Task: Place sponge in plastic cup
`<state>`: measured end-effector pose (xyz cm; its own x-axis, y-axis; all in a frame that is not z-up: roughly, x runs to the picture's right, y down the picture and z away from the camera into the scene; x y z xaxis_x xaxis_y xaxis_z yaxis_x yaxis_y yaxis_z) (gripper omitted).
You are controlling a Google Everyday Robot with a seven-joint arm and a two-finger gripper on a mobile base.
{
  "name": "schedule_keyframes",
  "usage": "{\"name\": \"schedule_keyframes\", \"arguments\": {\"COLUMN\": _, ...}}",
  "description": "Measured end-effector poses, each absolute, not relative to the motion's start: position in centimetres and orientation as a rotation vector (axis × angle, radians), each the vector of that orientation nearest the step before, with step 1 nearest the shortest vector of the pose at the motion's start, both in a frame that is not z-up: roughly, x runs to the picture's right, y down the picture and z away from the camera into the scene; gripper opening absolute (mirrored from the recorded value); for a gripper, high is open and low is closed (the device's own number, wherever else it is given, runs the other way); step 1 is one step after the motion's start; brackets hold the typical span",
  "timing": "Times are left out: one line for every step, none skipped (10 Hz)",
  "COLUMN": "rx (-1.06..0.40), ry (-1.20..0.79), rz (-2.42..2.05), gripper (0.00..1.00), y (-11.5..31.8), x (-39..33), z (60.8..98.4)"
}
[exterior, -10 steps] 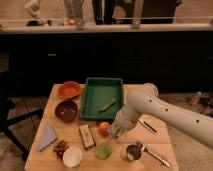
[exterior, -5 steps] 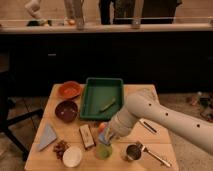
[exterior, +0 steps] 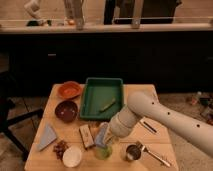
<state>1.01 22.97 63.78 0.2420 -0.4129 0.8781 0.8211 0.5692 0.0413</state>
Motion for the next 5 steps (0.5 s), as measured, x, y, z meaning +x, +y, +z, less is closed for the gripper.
{"name": "schedule_keyframes", "arguments": {"rx": -0.482, "ry": -1.005, "rz": -0.889, "gripper": 0.0, "y": 23.0, "x": 1.0, "z": 63.8}}
{"name": "schedule_keyframes", "arguments": {"rx": -0.481, "ry": -1.006, "rz": -0.888, "gripper": 0.0, "y": 23.0, "x": 1.1, "z": 63.8}}
{"name": "schedule_keyframes", "arguments": {"rx": -0.468, "ry": -1.011, "rz": -0.887, "gripper": 0.0, "y": 23.1, "x": 1.2, "z": 63.9}}
{"name": "schedule_keyframes", "arguments": {"rx": -0.443, "ry": -1.026, "rz": -0.877, "gripper": 0.0, "y": 23.6, "x": 1.9, "z": 64.1}}
{"name": "schedule_keyframes", "arguments": {"rx": -0.425, "ry": -1.038, "rz": -0.866, "gripper": 0.0, "y": 24.0, "x": 2.8, "z": 64.2}}
